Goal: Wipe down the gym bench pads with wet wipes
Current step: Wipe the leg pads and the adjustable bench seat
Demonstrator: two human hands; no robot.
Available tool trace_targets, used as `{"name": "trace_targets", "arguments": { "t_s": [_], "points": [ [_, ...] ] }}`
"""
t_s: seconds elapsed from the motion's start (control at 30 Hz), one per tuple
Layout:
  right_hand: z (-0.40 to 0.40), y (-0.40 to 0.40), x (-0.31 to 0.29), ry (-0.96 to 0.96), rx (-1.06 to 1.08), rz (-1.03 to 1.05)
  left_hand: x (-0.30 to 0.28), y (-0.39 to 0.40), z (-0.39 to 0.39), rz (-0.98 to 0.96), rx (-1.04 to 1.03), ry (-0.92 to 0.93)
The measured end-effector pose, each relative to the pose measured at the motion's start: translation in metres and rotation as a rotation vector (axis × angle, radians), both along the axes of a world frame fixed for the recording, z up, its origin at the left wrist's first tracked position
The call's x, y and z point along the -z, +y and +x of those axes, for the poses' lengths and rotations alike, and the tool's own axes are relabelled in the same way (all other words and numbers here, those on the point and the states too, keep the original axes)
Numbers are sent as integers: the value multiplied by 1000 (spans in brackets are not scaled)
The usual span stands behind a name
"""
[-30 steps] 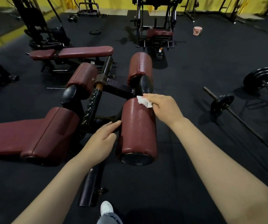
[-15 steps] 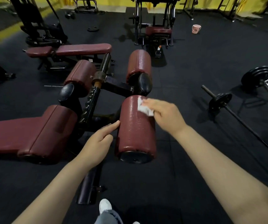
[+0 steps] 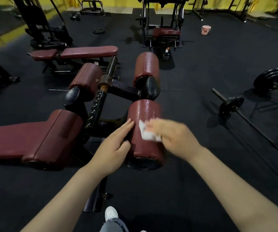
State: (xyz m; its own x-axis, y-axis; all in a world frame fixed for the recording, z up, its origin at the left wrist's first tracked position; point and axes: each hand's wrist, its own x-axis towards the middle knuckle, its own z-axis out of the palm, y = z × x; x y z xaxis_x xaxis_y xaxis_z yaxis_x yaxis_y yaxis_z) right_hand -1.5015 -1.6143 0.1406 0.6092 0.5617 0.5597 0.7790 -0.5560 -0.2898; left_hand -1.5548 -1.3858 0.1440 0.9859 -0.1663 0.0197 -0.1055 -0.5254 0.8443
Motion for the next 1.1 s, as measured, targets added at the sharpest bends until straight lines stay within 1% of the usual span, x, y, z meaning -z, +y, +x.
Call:
{"name": "trace_targets", "arguments": {
  "t_s": [0.07, 0.13, 0.2, 0.23, 0.37, 0.43, 0.47, 0.5, 0.57, 0.63, 0.7, 0.8, 0.93, 1.0, 1.03, 1.1],
  "points": [
    [42, 6, -5, 90, 178, 65, 2, 1, 1, 4, -20, -7],
    [64, 14, -6, 222, 275, 162, 3, 3, 1, -24, -35, 0],
    [58, 23, -6, 309, 288, 235, 7, 6, 1, -54, -51, 25],
    [45, 26, -6, 321, 253, 236, 10, 9, 1, -69, -67, 49],
    [-41, 20, -4, 224, -69, 160, 26, 16, -3, -153, -108, 203],
    [-59, 14, -4, 159, -191, 118, 30, 17, -3, -191, -120, 243],
    [-51, 13, -6, 131, -194, 86, 30, 18, 0, -192, -132, 245],
    [-35, 13, -8, 100, -147, 50, 27, 20, 3, -185, -148, 241],
    [13, 13, -12, 91, 40, 16, 18, 21, 8, -160, -163, 219],
    [58, 12, -17, 190, 198, 30, 8, 18, 7, -149, -138, 139],
    [77, 11, -17, 281, 248, 88, 0, 11, 3, -128, -75, 41],
    [46, 16, -13, 309, 182, 181, 9, 6, 0, -110, -1, 4],
    [-33, -3, 1, 228, -11, 186, 20, 7, 0, -200, -39, 20],
    [-32, -12, -4, 154, -98, 101, 20, 8, 1, -220, -50, 37],
    [-18, -12, -9, 108, -94, 26, 19, 8, 2, -224, -54, 42],
    [25, -7, -17, 65, 11, -85, 20, 11, 3, -217, -62, 48]
  ]
}}
